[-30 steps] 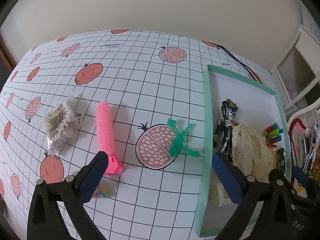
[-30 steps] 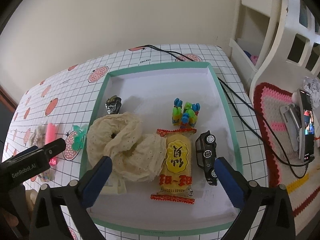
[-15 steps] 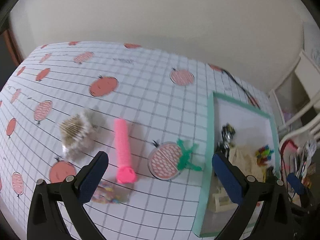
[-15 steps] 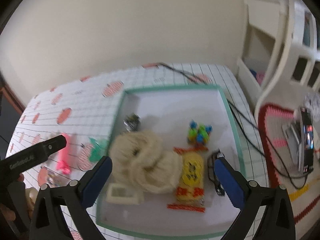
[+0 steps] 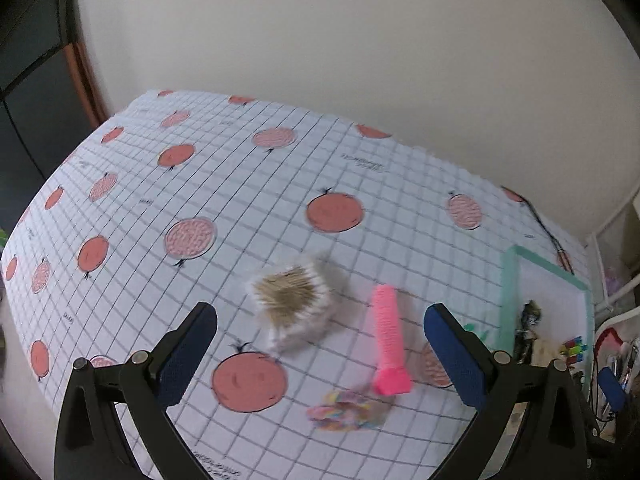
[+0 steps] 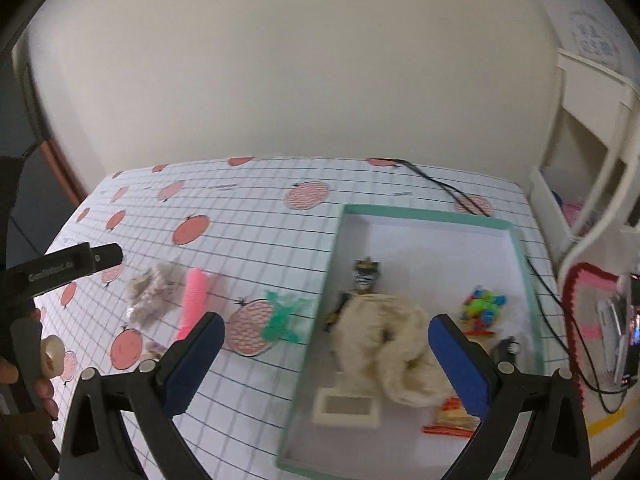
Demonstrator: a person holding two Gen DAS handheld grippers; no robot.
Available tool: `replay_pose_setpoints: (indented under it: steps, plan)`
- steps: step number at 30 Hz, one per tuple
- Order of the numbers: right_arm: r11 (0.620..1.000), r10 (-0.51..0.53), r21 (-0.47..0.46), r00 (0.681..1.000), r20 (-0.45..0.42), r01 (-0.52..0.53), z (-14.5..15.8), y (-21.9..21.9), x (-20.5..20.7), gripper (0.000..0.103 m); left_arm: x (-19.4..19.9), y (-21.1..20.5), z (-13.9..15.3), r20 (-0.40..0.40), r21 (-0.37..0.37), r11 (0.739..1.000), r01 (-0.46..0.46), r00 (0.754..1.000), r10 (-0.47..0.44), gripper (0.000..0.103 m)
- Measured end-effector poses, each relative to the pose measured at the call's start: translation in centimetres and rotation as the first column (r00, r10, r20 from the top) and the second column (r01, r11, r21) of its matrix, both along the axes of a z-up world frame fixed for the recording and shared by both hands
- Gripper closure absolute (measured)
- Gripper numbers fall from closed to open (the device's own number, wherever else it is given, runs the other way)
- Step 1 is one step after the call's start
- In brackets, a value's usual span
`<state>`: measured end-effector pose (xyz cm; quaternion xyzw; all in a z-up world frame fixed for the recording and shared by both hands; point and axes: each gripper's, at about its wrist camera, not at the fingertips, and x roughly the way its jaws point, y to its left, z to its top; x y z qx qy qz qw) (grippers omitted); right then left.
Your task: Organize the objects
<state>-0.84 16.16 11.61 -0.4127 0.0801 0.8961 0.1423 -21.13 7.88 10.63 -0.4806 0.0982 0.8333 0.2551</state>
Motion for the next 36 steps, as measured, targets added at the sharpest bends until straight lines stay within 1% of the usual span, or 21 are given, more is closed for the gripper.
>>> replay_pose_setpoints:
  steps: [3,8,12,16,23,24,25,26,29,31,33,34,36]
  plan:
    - [1.000,0.025,-0.006,1.000,0.008,-0.025,-0.5,-1.3,-1.0,0.000,-0.6,-0.9,-0.7,0.051,0.002,1.000,-0.013,0.999,0.013,0.000]
    - [0.997,0.074,-0.001,0.997,0.036,-0.074,-1.6,-3.4,-2.5,0.003,-1.2,-1.7,-2.4,0.132,-0.025,0.999,-0.031,0.991,0.034,0.000]
    - [0.994,0.109,0.009,0.991,0.079,-0.110,-2.9,-4.9,-3.3,0.006,-0.8,-1.6,-3.8,0.198,-0.039,0.999,0.017,0.980,-0.009,0.000]
    - [0.994,0.103,0.011,0.990,0.096,-0.105,-3.7,-5.2,-3.9,0.009,-0.5,-1.4,-4.9,0.236,-0.059,0.997,0.047,0.971,-0.032,0.000]
    - [0.999,0.039,0.020,0.993,0.107,-0.041,-3.9,-3.8,-3.9,0.012,0.7,-1.0,-7.1,0.290,-0.093,0.988,0.121,0.953,-0.089,0.002]
    - [0.999,0.032,0.020,0.993,0.111,-0.035,-4.0,-3.7,-4.0,0.012,0.9,-0.9,-7.4,0.299,-0.092,0.987,0.132,0.949,-0.099,0.003]
    - [0.999,0.030,0.022,0.993,0.114,-0.033,-4.0,-3.6,-4.1,0.012,1.1,-0.9,-7.6,0.310,-0.089,0.986,0.138,0.945,-0.104,0.009]
    - [0.999,0.029,0.025,0.993,0.118,-0.032,-4.2,-3.5,-4.1,0.013,1.3,-0.9,-7.8,0.321,-0.088,0.986,0.141,0.941,-0.106,0.013]
    - [0.999,0.026,0.021,0.992,0.123,-0.028,-4.3,-3.4,-4.2,0.014,1.9,-0.9,-8.2,0.331,-0.102,0.981,0.163,0.936,-0.121,0.013]
    - [0.999,0.025,0.019,0.992,0.123,-0.028,-4.3,-3.4,-4.3,0.014,2.7,-0.8,-8.3,0.329,-0.111,0.974,0.197,0.932,-0.151,0.014]
    - [0.999,0.026,0.016,0.992,0.123,-0.028,-4.4,-3.5,-4.3,0.014,3.3,-0.7,-8.4,0.327,-0.119,0.969,0.219,0.930,-0.170,0.017]
    - [0.999,0.028,0.015,0.992,0.122,-0.030,-4.4,-3.5,-4.3,0.014,3.5,-0.5,-8.6,0.331,-0.124,0.966,0.228,0.927,-0.176,0.021]
    - [0.999,0.036,0.014,0.992,0.125,-0.038,-4.5,-3.7,-4.4,0.014,3.8,-0.4,-8.9,0.336,-0.132,0.963,0.236,0.924,-0.181,0.021]
